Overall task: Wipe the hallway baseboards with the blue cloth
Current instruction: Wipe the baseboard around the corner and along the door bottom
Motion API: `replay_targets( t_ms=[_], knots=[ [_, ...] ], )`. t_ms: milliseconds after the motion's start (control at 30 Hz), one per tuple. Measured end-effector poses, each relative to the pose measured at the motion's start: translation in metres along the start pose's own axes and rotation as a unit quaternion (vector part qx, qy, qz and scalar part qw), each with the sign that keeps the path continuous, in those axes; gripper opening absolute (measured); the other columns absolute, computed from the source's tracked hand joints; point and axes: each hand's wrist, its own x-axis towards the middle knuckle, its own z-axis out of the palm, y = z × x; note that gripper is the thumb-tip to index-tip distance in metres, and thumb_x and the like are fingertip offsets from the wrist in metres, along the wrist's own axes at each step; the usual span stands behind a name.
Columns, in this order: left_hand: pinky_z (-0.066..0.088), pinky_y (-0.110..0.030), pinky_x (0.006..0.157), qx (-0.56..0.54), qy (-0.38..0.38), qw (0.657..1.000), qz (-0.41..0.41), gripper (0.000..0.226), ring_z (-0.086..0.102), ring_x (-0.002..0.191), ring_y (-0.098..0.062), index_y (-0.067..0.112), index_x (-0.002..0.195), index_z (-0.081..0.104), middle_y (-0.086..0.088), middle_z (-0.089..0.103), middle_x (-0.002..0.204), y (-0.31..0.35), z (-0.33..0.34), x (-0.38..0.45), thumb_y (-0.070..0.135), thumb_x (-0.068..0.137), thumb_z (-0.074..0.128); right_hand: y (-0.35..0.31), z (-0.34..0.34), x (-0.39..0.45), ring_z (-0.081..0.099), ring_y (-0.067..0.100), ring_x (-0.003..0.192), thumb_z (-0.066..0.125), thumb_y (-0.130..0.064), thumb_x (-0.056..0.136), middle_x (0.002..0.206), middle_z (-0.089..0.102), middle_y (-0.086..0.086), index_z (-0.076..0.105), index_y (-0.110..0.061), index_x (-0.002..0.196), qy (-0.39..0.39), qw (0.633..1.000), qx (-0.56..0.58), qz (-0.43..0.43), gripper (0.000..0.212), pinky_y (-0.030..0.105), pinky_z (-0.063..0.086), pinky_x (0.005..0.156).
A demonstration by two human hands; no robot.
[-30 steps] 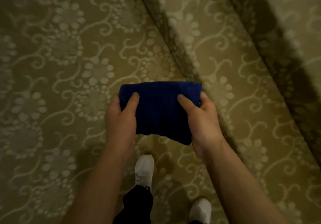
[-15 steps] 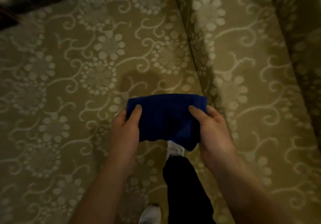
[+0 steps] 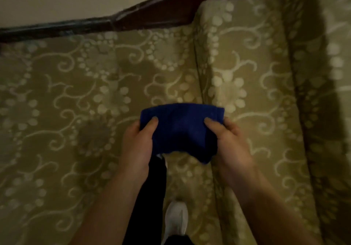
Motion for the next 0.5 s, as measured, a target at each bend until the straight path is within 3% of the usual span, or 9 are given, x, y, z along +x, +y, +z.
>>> replay_targets(
  t_ms=[200,367,500],
  knots=[
    [0.055,-0.035,0.079,0.030,-0.009,0.999,0.035,0.017,0.069,0.095,-0.018,0.022,0.108,0.068,-0.002,0.072,0.105,0.068,0.034,0.077,0.029,0.096,0.059,-0.045,0.043,0.077,0.072,0.021,0.098,0.060,-0.014,0.096,0.108,0.074,0.004,0.067,-0.020,0.110,0.017,0.999,-0.035,0.009,0.017,0.040,0.058,0.088],
    [0.057,-0.043,0.085,-0.013,0.002,1.000,0.002,0.009,0.070,0.095,-0.021,0.028,0.098,0.067,-0.002,0.073,0.104,0.091,0.041,0.110,0.029,0.096,0.059,-0.076,0.074,0.123,0.070,0.023,0.101,0.061,-0.013,0.095,0.109,0.072,0.005,0.066,-0.023,0.102,0.008,0.996,-0.086,-0.008,0.013,0.041,0.057,0.090],
    [0.056,-0.042,0.084,-0.072,0.013,0.997,-0.032,0.023,0.070,0.096,-0.024,0.021,0.117,0.064,-0.004,0.072,0.108,0.097,0.049,0.130,0.027,0.096,0.059,-0.087,0.082,0.148,0.071,0.021,0.097,0.061,-0.012,0.095,0.105,0.073,0.004,0.066,-0.019,0.106,-0.014,0.995,-0.099,-0.013,0.014,0.039,0.058,0.086]
  ],
)
